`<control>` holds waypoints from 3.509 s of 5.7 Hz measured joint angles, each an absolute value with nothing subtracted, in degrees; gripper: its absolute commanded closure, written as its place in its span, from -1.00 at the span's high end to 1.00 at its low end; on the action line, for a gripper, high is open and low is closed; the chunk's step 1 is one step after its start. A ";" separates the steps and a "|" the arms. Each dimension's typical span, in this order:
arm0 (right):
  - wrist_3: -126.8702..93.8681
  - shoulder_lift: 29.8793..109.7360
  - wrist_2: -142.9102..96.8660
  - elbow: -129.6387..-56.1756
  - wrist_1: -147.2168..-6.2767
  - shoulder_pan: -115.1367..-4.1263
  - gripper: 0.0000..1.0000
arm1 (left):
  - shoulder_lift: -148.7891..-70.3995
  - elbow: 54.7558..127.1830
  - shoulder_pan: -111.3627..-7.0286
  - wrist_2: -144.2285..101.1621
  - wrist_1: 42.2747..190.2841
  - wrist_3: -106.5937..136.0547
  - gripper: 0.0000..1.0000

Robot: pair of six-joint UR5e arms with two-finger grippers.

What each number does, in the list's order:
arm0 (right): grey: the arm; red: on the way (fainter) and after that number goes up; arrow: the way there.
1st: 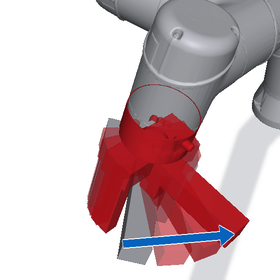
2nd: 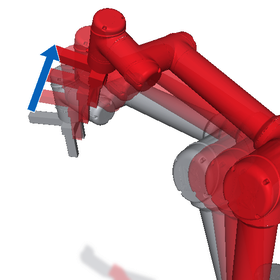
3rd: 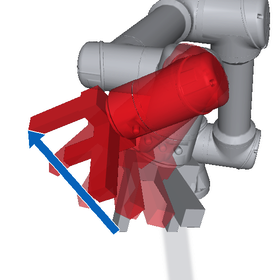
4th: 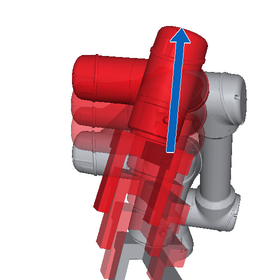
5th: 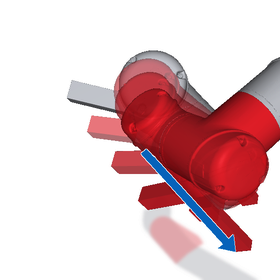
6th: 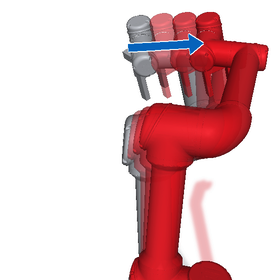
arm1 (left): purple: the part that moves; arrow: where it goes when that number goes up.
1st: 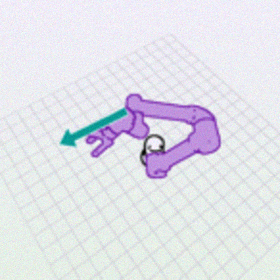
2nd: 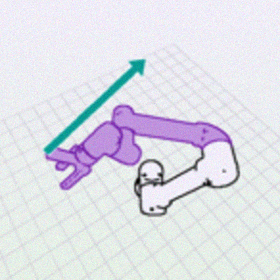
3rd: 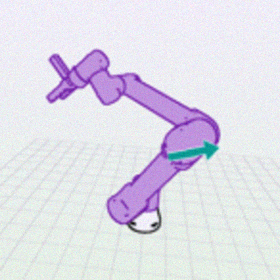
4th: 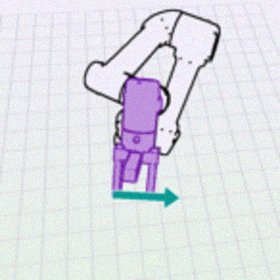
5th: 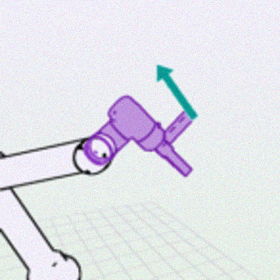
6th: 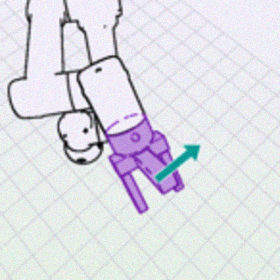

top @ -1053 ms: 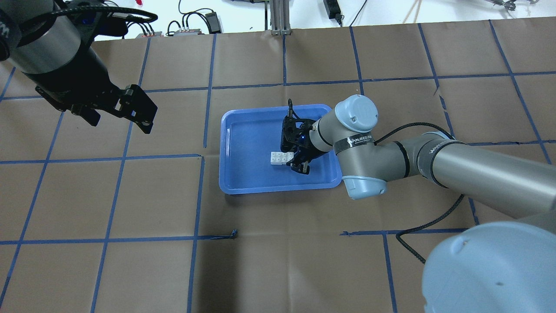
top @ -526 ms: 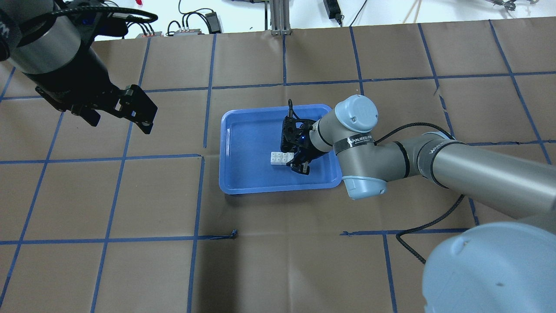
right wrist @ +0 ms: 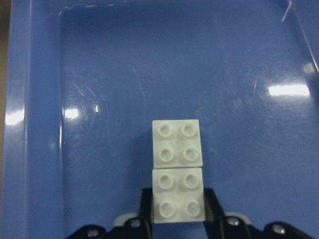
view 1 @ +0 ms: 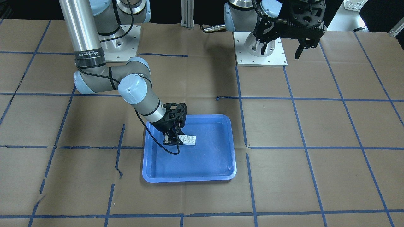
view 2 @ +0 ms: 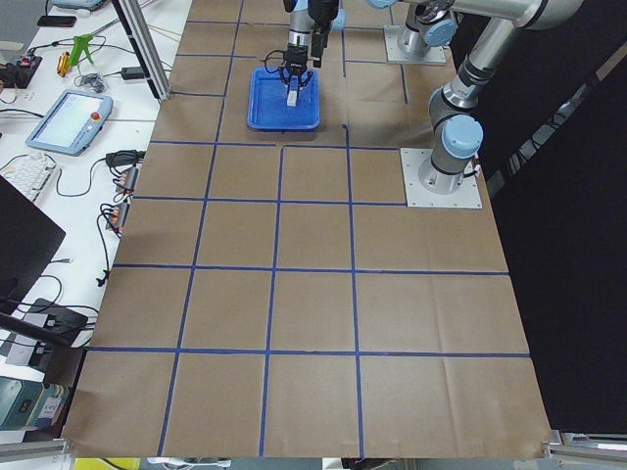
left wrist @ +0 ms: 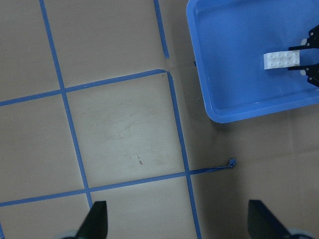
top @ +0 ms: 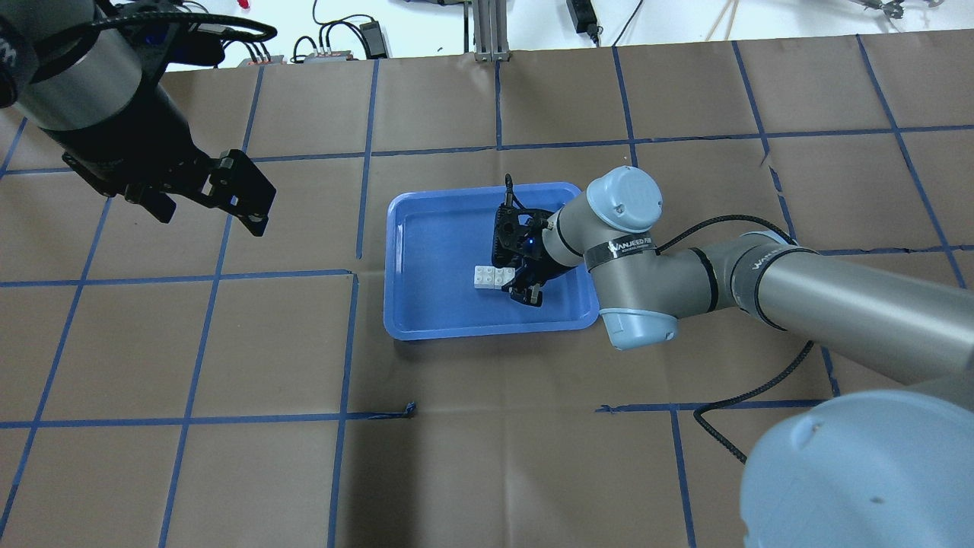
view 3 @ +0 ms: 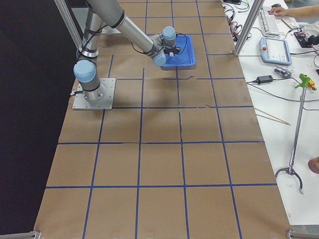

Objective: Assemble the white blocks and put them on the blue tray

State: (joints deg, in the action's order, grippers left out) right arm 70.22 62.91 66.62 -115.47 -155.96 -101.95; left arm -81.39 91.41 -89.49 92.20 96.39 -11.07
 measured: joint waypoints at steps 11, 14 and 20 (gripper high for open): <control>67.58 70.02 70.82 -105.55 -130.94 -98.88 1.00 | -81.17 91.67 -89.56 92.17 96.83 -11.07 0.99; 40.83 78.93 82.87 -97.03 -109.88 -96.35 1.00 | -81.13 91.67 -89.56 92.15 96.86 -11.07 0.99; -1.45 84.41 89.30 -84.65 -87.13 -90.33 1.00 | -81.13 91.69 -89.56 92.18 96.86 -11.07 0.99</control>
